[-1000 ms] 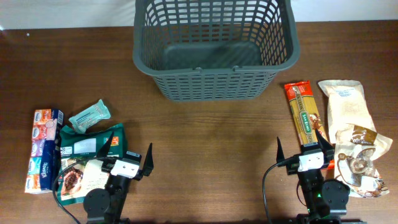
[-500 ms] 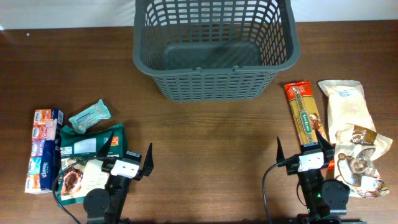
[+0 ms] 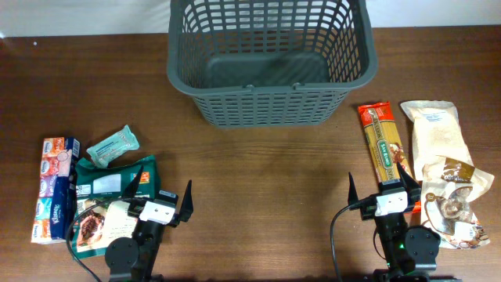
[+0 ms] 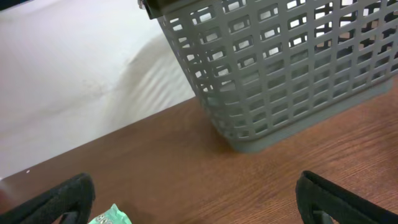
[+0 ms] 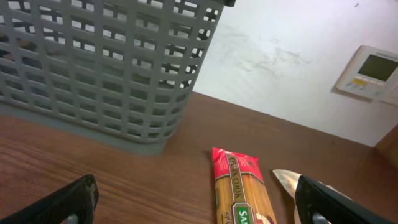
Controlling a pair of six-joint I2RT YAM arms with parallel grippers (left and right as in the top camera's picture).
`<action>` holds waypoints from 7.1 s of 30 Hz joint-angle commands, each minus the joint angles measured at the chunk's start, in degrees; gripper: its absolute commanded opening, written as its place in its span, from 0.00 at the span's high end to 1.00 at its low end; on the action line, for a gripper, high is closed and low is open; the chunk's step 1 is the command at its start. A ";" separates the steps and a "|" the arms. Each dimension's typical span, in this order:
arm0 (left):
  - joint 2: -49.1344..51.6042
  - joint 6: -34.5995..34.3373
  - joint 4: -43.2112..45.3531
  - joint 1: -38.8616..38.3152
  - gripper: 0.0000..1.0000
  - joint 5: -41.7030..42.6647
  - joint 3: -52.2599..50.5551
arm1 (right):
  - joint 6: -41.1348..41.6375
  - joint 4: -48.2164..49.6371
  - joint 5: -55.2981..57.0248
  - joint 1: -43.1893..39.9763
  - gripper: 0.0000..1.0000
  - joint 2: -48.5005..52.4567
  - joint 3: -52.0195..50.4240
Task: Pack container
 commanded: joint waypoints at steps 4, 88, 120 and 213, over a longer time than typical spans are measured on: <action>-0.39 -0.57 -0.48 -0.24 0.01 -0.31 -0.11 | -0.07 0.15 -7.19 -0.44 0.01 -0.28 0.02; -0.39 -0.57 -0.48 -0.24 0.01 -0.31 -0.11 | 22.23 -81.64 17.73 -14.16 0.01 80.11 115.03; -0.39 -0.57 -0.48 -0.24 0.01 -0.33 -0.11 | 12.94 -85.85 5.01 -18.43 0.01 92.28 114.77; -0.39 -0.57 -0.48 -0.24 0.01 -0.31 -0.11 | -5.29 -66.27 2.54 -13.27 0.01 101.55 87.43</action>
